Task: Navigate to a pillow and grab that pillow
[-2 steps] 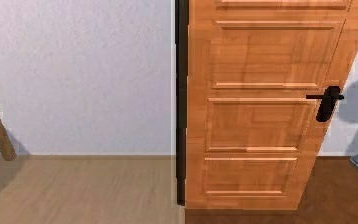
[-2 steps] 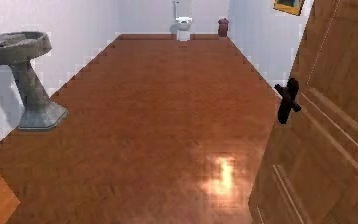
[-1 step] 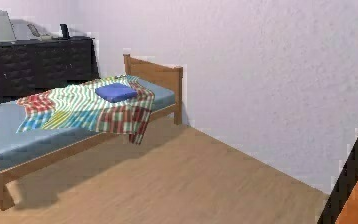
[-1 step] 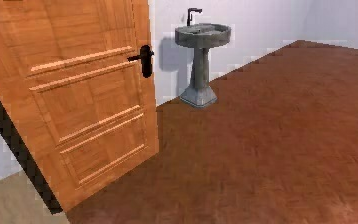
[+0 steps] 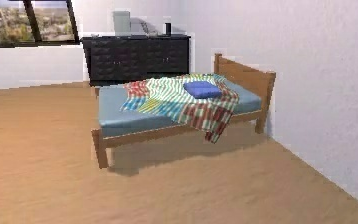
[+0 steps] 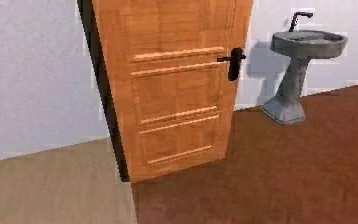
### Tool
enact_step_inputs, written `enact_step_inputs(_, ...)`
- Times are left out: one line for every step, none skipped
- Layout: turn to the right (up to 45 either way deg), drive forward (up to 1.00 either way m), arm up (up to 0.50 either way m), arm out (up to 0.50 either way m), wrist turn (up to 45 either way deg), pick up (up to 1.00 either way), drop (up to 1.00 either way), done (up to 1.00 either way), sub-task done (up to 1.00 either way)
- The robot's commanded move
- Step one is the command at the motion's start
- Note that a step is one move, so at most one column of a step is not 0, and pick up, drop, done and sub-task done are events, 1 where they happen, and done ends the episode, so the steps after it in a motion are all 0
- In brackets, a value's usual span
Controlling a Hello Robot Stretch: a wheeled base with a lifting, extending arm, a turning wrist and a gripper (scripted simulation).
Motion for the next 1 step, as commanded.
enact_step_inputs(0.0,1.0,0.0,0.0,0.0,0.0,0.0,0.0,0.0)
